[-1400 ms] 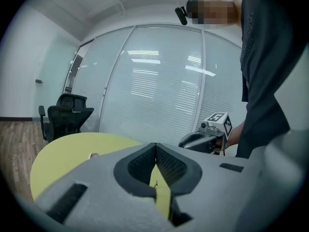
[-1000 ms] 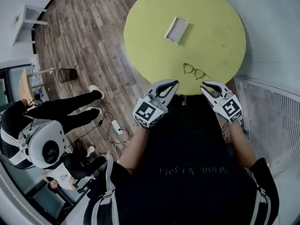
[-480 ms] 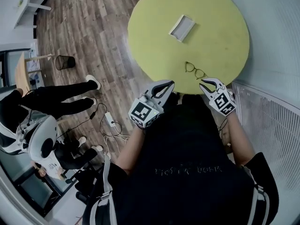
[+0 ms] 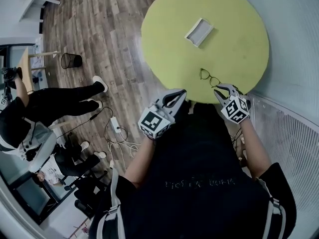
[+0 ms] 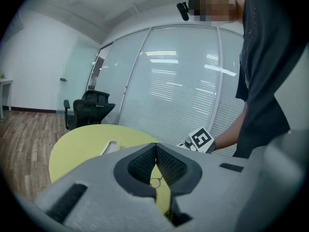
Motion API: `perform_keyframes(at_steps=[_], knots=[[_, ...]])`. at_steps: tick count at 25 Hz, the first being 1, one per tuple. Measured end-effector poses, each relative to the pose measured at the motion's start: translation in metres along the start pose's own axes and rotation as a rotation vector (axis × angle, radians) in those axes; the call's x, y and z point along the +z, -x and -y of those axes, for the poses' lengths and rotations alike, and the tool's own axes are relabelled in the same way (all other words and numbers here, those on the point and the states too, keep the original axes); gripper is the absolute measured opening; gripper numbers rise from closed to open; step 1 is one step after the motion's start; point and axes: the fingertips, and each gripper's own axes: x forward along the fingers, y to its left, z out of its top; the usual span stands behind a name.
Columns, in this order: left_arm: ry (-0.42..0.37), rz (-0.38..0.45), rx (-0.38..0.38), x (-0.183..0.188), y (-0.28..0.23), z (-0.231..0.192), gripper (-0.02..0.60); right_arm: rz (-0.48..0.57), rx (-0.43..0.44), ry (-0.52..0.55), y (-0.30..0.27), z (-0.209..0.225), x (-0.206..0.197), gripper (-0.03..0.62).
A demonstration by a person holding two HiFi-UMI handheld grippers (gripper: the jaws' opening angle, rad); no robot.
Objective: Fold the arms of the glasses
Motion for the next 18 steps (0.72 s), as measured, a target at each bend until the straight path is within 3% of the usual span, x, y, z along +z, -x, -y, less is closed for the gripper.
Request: perform_keyframes(at_steps=[5, 18], knots=[[0.015, -0.005, 0.016, -0.007, 0.002, -0.001, 0.018, -0.082, 0.017, 0.082, -0.015, -0.001, -0.017, 0.040], [0.031, -0.005, 0.048, -0.005, 0.011, -0.001, 0.018, -0.095, 0.035, 0.144, -0.023, 0.013, -0.004, 0.037]])
